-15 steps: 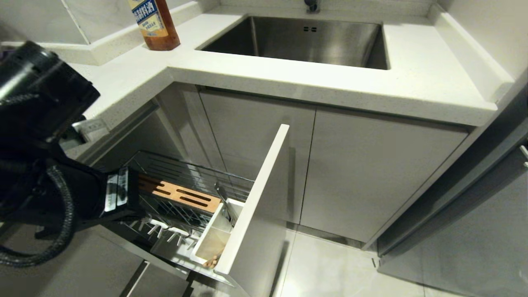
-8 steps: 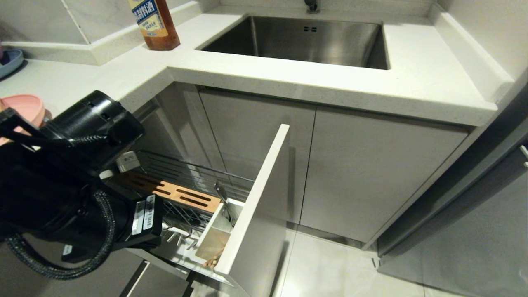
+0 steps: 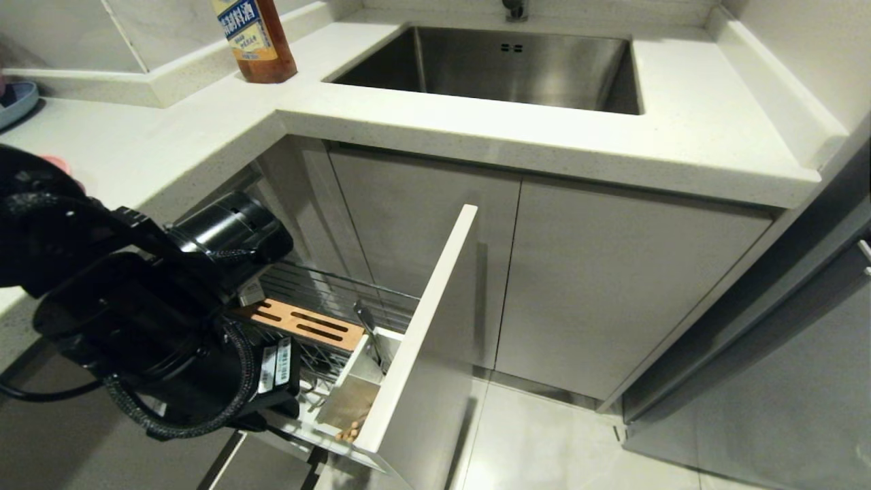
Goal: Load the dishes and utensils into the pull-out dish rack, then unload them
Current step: Take the chopsticks out of the cupboard
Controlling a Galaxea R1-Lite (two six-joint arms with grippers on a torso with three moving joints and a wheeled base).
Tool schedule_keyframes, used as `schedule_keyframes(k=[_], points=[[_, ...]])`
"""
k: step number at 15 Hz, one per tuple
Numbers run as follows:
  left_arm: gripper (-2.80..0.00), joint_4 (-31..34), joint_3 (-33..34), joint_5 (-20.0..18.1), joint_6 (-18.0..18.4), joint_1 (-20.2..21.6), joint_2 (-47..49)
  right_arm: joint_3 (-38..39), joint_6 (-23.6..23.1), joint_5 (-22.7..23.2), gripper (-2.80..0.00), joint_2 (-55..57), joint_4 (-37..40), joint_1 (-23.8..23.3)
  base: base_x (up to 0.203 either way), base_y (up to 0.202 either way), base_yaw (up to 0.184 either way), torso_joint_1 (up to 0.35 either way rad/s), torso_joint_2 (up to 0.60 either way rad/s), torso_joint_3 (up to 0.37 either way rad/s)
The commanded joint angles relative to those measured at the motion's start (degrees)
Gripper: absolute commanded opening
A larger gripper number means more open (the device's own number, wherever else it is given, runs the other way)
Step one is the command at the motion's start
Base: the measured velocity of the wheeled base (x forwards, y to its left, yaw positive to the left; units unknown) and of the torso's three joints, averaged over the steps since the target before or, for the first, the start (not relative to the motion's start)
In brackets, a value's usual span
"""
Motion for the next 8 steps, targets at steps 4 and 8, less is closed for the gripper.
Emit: schedule_keyframes(k=[4,8], points=[[0.00,0.2,-0.8,-0.5,-0.2,1.3,6.0,0.1,0.0,0.0,-2.80,0.0,0.0,0.1,0.000,0.000,0.000,0.000,0.00,0.000],[0.00,0.2,-1.1,-0.8,-0.1,3.2,9.7,0.1,0.0,0.0,-2.80,0.0,0.0,0.0,0.000,0.000,0.000,0.000,0.00,0.000]])
